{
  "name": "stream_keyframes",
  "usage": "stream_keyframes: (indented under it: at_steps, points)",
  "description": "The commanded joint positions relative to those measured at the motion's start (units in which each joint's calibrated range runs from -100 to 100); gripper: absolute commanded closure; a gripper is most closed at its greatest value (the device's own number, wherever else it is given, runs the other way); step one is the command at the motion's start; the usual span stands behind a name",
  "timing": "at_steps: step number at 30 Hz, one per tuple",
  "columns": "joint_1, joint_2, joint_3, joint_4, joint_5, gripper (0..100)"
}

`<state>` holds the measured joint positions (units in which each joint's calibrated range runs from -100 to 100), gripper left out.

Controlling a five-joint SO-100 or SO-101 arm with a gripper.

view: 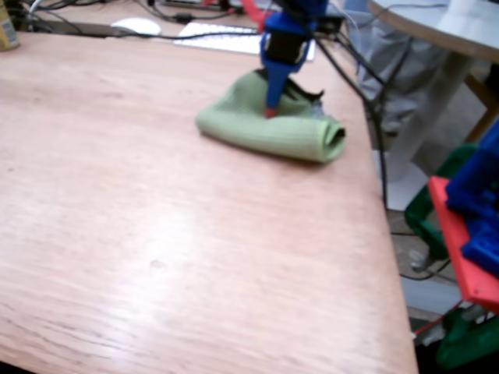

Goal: Clean the table

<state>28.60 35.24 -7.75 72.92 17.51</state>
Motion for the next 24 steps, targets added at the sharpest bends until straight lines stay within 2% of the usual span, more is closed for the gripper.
stream_keyframes:
  at_steps: [1,5,10,12,14,17,19,22,24]
  points:
    - [17.08,10.05,-13.25,-0.75,1.51,99]
    - [27.91,20.6,-31.56,0.23,2.93,99]
    - [35.19,25.83,-40.81,-0.67,5.42,99]
    - [33.32,19.22,-45.15,0.56,4.88,99]
    - [31.12,1.81,-46.37,0.56,4.69,99]
    - [16.57,-16.28,-46.28,0.81,4.05,99]
    - [3.54,-25.97,-46.28,2.78,1.22,99]
    - [-26.07,-36.69,-46.37,10.41,-4.1,99]
    - [-46.2,-37.98,-46.37,16.49,-8.99,99]
